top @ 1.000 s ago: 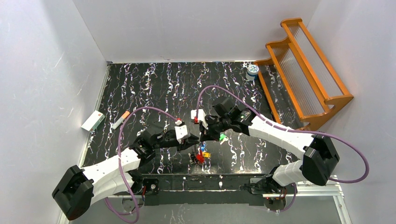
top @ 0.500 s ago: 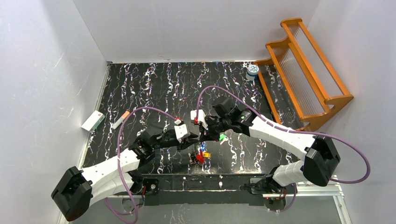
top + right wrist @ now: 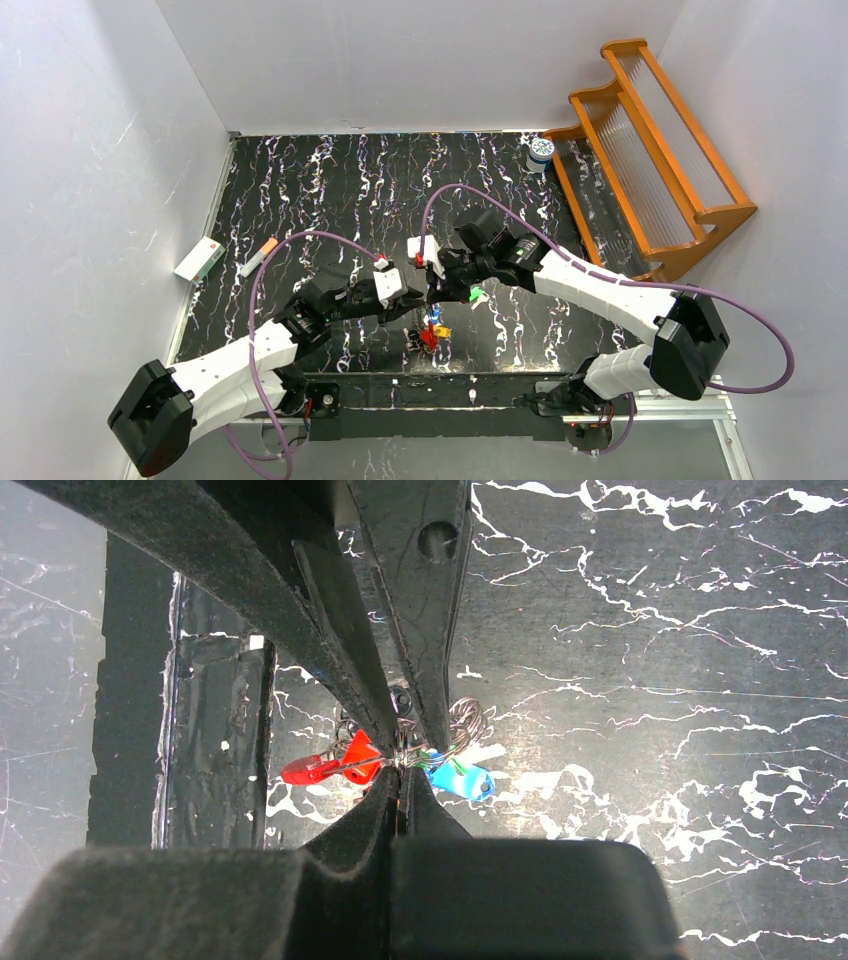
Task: Put the keys on the keyring
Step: Adjust the key on the keyring.
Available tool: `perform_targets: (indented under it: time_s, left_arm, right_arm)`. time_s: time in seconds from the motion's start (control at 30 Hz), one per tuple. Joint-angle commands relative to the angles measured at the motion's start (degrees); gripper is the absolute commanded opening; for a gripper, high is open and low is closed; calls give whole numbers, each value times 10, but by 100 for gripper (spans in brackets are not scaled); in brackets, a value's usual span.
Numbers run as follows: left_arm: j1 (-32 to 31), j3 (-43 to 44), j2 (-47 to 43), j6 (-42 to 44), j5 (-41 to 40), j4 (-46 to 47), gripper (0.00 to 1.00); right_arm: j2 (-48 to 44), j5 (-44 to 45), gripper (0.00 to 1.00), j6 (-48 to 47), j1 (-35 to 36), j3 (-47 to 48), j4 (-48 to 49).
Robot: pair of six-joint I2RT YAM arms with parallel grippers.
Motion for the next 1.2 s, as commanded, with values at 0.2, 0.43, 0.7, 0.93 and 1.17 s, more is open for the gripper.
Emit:
perform_targets:
  time_s: [0.2, 0.43, 0.7, 0.93, 1.17]
  left_arm:
    - [-2, 11, 6, 14, 0, -8, 13]
    - [-3, 15, 16, 17, -3, -6, 0]
    - [-3, -4, -12, 0, -30, 17, 0]
    - [-4, -62, -53, -57, -69, 114, 0]
    - [-3, -115, -83, -98, -79, 235, 0]
  right_arm:
    - [-26, -20, 1, -4, 7, 27, 16]
    - [-25, -22, 1, -6, 7, 26, 22]
    - [-68, -19, 21, 34, 6, -34, 133]
    - [-117, -32, 56, 86, -12, -97, 229]
    - [-126, -90, 63, 141, -43, -119, 288]
